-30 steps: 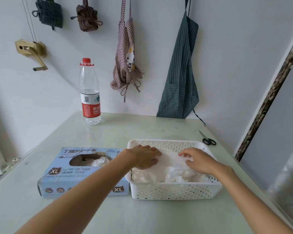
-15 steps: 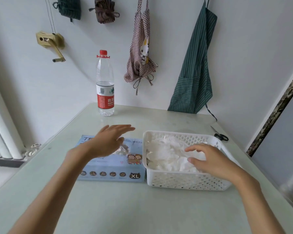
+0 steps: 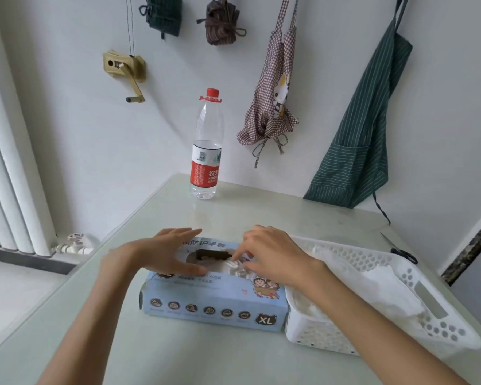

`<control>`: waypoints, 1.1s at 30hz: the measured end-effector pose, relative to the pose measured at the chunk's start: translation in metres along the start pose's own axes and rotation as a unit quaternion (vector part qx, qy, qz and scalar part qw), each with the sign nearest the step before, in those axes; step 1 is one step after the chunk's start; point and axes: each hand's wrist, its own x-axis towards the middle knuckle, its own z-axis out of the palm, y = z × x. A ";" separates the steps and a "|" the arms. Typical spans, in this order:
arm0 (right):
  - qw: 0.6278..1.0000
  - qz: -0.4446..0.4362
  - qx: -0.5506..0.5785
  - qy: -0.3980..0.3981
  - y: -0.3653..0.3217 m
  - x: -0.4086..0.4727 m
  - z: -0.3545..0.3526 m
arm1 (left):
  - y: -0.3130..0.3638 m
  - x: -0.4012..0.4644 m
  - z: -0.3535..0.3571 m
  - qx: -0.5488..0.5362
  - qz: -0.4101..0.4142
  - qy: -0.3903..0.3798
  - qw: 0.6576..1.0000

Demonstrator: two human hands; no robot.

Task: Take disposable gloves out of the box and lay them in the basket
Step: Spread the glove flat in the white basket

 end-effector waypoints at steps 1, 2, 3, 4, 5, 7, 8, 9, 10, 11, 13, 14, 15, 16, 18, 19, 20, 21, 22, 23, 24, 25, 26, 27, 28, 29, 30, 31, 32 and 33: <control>1.000 -0.013 -0.012 -0.014 0.000 0.006 0.003 | -0.001 0.003 0.002 0.004 -0.008 -0.003 1.000; 0.999 -0.028 -0.023 -0.025 -0.002 0.013 0.006 | -0.003 0.004 0.005 0.006 -0.013 -0.002 1.000; 0.998 -0.041 -0.038 -0.037 -0.003 0.017 0.009 | -0.003 0.006 0.007 0.005 -0.013 0.002 1.000; 0.996 -0.053 -0.057 -0.048 -0.005 0.022 0.012 | -0.003 0.007 0.008 -0.001 -0.015 0.007 1.000; 0.994 -0.057 -0.073 -0.057 -0.007 0.025 0.013 | -0.002 0.006 0.009 -0.007 -0.015 0.013 1.000; 0.996 -0.039 -0.065 -0.054 -0.010 0.029 0.011 | -0.003 0.006 0.009 -0.011 -0.020 0.018 1.000; 0.998 -0.016 -0.043 -0.045 -0.010 0.028 0.007 | -0.003 0.006 0.009 -0.010 -0.026 0.019 0.999; 0.999 0.014 -0.009 -0.034 -0.010 0.027 0.003 | -0.004 0.007 0.008 -0.007 -0.030 0.020 0.999; 0.998 0.043 0.033 -0.017 -0.009 0.025 -0.001 | -0.004 0.008 0.008 0.000 -0.031 0.020 0.999; 0.994 0.069 0.082 -0.001 -0.008 0.020 -0.004 | -0.003 0.008 0.008 0.008 -0.031 0.020 0.999; 0.975 0.115 0.187 0.033 -0.010 0.009 -0.007 | -0.001 0.007 0.006 0.022 -0.029 0.026 0.999; 0.962 0.134 0.230 0.056 -0.012 0.003 -0.007 | 0.001 0.005 0.004 0.023 -0.027 0.032 0.999; 0.949 0.150 0.261 0.090 -0.013 -0.001 -0.005 | 0.004 0.003 0.001 0.021 -0.020 0.040 0.999; 0.935 0.162 0.286 0.133 -0.014 -0.005 -0.002 | 0.006 0.000 -0.002 0.018 -0.006 0.052 0.998; 0.900 0.177 0.335 0.214 -0.015 -0.010 0.003 | 0.013 -0.005 -0.007 0.006 0.033 0.089 0.995; 0.883 0.180 0.361 0.239 -0.016 -0.011 0.005 | 0.017 -0.007 -0.008 -0.004 0.054 0.112 0.992; 0.869 0.181 0.383 0.257 -0.017 -0.011 0.006 | 0.021 -0.008 -0.009 -0.016 0.072 0.134 0.988; 0.857 0.182 0.397 0.274 -0.018 -0.012 0.007 | 0.026 -0.009 -0.008 -0.034 0.084 0.153 0.984; 0.847 0.182 0.405 0.293 -0.018 -0.012 0.007 | 0.031 -0.008 -0.008 -0.055 0.090 0.164 0.981; 0.840 0.181 0.407 0.309 -0.020 -0.012 0.007 | 0.034 -0.008 -0.007 -0.085 0.090 0.167 0.978; 0.834 0.178 0.408 0.326 -0.021 -0.011 0.006 | 0.038 -0.007 -0.008 -0.114 0.093 0.161 0.976; 0.827 0.175 0.413 0.340 -0.022 -0.012 0.004 | 0.041 -0.006 -0.007 -0.144 0.096 0.148 0.974; 0.817 0.165 0.425 0.352 -0.021 -0.013 0.002 | 0.044 -0.004 -0.007 -0.171 0.097 0.128 0.972; 0.804 0.152 0.452 0.355 -0.021 -0.014 0.000 | 0.044 -0.001 -0.006 -0.196 0.088 0.106 0.971; 0.789 0.134 0.487 0.350 -0.021 -0.014 -0.004 | 0.043 0.001 -0.005 -0.207 0.072 0.086 0.972; 0.776 0.115 0.518 0.342 -0.022 -0.015 -0.007 | 0.043 0.003 -0.004 -0.205 0.052 0.073 0.975; 0.768 0.095 0.536 0.337 -0.021 -0.017 -0.009 | 0.043 0.003 -0.003 -0.198 0.037 0.068 0.977; 0.766 0.082 0.542 0.337 -0.020 -0.016 -0.010 | 0.041 0.003 -0.002 -0.187 0.038 0.063 0.980; 0.766 0.074 0.542 0.339 -0.018 -0.016 -0.010 | 0.041 0.003 -0.002 -0.177 0.064 0.050 0.981; 0.766 0.071 0.541 0.340 -0.015 -0.015 -0.011 | 0.039 0.003 -0.002 -0.176 0.099 0.040 0.978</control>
